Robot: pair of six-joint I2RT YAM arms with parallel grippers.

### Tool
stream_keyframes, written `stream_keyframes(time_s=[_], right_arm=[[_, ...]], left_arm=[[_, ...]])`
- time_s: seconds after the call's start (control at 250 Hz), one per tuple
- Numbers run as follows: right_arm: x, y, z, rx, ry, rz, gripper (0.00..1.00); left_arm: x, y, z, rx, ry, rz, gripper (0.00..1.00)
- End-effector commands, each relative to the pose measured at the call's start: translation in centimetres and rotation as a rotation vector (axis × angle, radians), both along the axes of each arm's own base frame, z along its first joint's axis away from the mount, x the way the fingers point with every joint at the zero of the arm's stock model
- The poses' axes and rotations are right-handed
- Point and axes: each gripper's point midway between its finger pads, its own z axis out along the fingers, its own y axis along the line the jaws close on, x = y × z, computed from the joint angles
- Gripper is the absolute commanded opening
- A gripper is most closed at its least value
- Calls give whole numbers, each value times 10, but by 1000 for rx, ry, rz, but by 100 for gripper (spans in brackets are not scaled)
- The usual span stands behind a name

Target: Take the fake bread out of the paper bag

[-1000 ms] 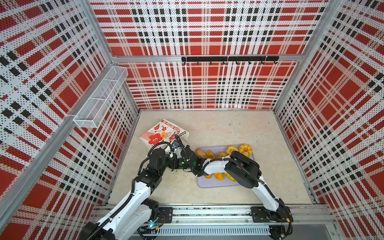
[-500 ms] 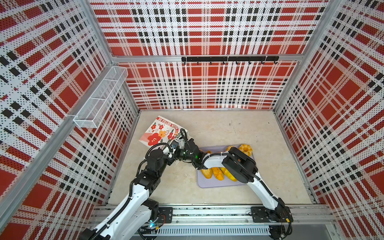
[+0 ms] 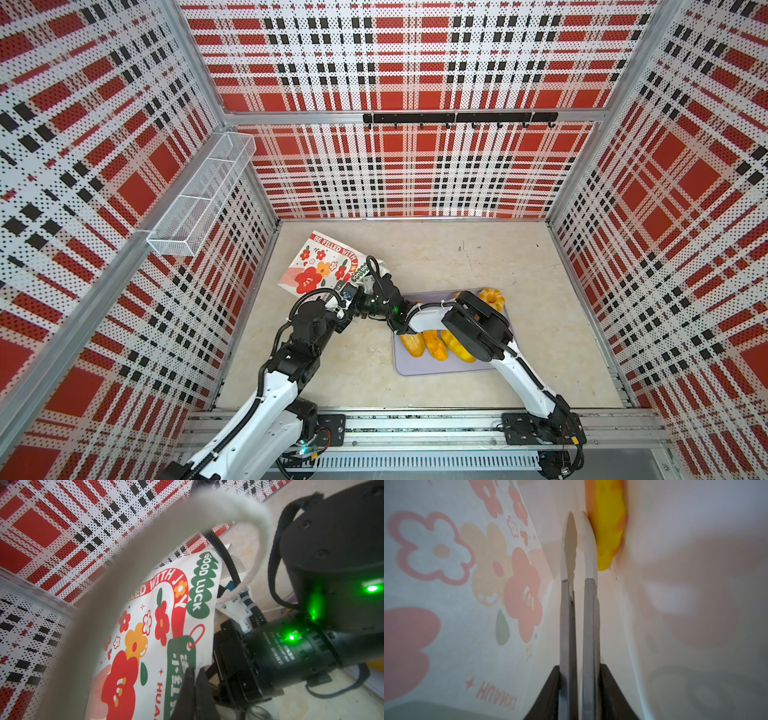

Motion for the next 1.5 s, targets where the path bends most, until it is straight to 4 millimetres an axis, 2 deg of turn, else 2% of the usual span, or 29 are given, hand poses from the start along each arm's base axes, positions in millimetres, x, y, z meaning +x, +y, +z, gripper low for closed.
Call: stream_keyframes(time_s=[0.0, 0.224, 0.604, 0.792, 1.008, 1.22, 1.497], right_arm=[[8, 3, 21, 65, -29, -3, 35], [12, 0, 17, 65, -26, 5, 40], [14, -8, 9, 48, 30, 4, 42], [7, -14, 15, 49, 50, 8, 43], [-5, -32, 25, 59, 53, 4, 43], [0, -45, 28, 67, 57, -14, 43], [-4, -48, 40, 82, 60, -2, 43]], left_arm=[[-3, -3, 9, -23, -44, -29, 0], [-4, 2, 9, -34, -60, -18, 0], [-16, -9, -3, 13, -70, -94, 0], [-11, -7, -2, 24, -57, -69, 0], [-2, -7, 6, 36, -56, -50, 0], [-3, -11, 9, 14, -64, -71, 0], [-5, -10, 8, 24, -65, -58, 0]])
